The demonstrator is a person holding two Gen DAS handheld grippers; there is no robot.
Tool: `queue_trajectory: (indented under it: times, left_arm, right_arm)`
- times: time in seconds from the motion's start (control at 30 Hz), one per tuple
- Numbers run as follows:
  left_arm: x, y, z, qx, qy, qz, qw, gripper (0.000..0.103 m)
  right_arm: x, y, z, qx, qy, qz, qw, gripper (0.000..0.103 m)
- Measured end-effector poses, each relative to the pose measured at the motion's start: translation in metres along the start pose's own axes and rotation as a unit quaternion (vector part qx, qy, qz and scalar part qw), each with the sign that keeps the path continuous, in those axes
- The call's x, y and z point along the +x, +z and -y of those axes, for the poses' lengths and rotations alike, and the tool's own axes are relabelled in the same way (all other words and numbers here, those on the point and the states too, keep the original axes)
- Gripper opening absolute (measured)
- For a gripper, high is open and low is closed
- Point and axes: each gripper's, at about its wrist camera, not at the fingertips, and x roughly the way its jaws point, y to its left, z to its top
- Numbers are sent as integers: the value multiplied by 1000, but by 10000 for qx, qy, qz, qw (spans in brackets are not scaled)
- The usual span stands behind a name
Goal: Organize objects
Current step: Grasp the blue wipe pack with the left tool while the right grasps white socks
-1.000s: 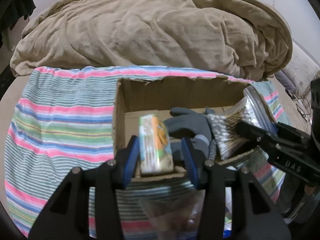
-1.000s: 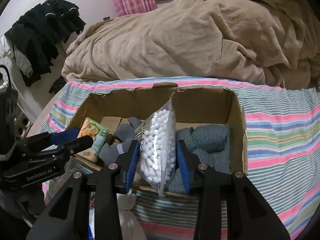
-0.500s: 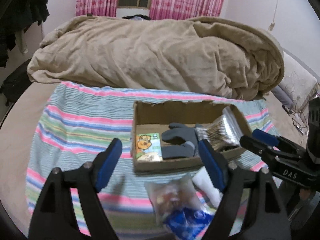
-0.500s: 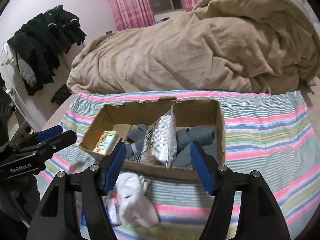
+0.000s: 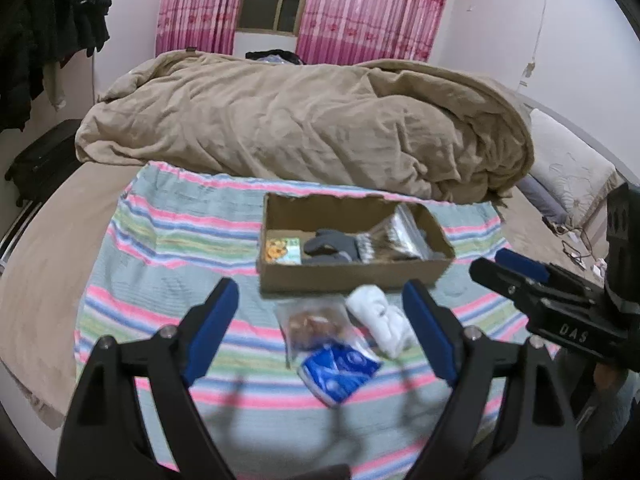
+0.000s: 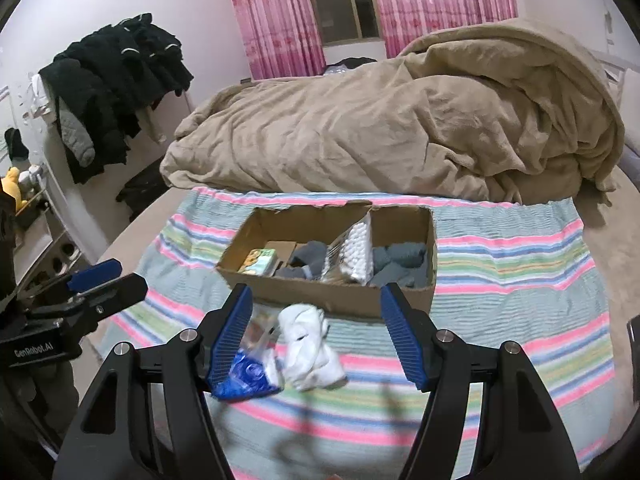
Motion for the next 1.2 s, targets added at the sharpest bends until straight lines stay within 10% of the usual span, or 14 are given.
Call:
queue_trajectory:
  times: [0.47,1.2]
  left_arm:
    - [0,-43,3,-233,-28,-425,9988,85]
    - [113,-82,-4,-535,-223,-1499,9870,85]
  right_arm:
    - [-10,-34,1,42,87,-243,9997,70]
    - [80,-53,20,-26,200,-973,9951,70]
